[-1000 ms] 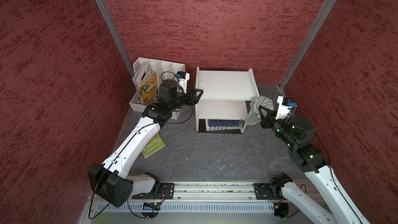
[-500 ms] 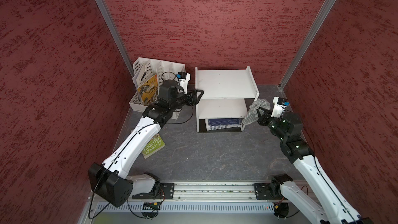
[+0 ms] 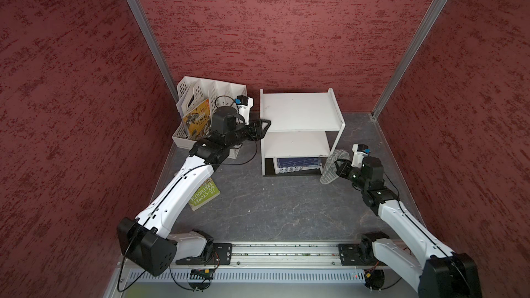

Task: Wipe the bookshelf clean with a cloth
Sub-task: Wipe the dust from the shelf.

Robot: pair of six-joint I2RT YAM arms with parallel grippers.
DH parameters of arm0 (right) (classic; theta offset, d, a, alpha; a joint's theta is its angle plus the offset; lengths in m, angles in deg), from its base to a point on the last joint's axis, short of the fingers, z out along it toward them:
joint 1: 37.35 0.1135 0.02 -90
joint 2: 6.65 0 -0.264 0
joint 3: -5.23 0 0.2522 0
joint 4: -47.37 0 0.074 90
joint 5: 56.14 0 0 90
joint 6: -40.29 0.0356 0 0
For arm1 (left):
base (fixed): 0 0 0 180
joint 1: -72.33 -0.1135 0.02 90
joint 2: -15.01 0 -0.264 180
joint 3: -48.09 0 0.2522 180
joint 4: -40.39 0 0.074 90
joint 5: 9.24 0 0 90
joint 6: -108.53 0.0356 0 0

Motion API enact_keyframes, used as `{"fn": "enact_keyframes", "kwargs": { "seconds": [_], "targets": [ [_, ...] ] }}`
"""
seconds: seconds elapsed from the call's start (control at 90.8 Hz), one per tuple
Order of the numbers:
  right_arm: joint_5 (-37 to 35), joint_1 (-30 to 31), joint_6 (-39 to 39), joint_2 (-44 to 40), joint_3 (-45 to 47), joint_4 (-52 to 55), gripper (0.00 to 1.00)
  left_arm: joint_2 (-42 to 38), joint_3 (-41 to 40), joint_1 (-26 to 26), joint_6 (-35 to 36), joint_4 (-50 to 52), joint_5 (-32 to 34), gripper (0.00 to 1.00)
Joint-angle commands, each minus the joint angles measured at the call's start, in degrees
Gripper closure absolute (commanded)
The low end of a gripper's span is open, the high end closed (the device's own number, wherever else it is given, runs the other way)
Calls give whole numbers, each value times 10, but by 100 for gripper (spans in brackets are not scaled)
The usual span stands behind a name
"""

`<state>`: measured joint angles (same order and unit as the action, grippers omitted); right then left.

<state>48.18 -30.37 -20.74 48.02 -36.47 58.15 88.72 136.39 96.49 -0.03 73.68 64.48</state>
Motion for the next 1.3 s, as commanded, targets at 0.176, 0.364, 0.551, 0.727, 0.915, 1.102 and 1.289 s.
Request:
{"fn": "enact_keyframes", "kwargs": {
  "seconds": [0.176, 0.364, 0.551, 0.727, 0.915, 1.102, 1.289],
  "targets": [
    [39, -87, -14, 17, -125, -25, 97, -20, -9, -5, 13, 9, 22, 44],
    [132, -126, 32, 159, -240, -115, 97, -17, -7, -4, 15, 3, 6, 42],
    [188, -126, 83, 280, -344, -168, 98, -13, -7, -3, 21, 1, 0, 43],
    [219, -123, 145, 375, -417, -210, 99, -8, -8, -4, 26, -4, 1, 45],
    [231, -101, 166, 433, -497, -197, 99, 0, -4, -4, 28, -7, -4, 45],
    [224, -81, 172, 479, -551, -186, 99, 1, -5, -4, 32, -9, -1, 45],
    [210, -62, 143, 501, -535, -179, 99, 9, -4, -5, 34, -13, -4, 46]
  ]
}}
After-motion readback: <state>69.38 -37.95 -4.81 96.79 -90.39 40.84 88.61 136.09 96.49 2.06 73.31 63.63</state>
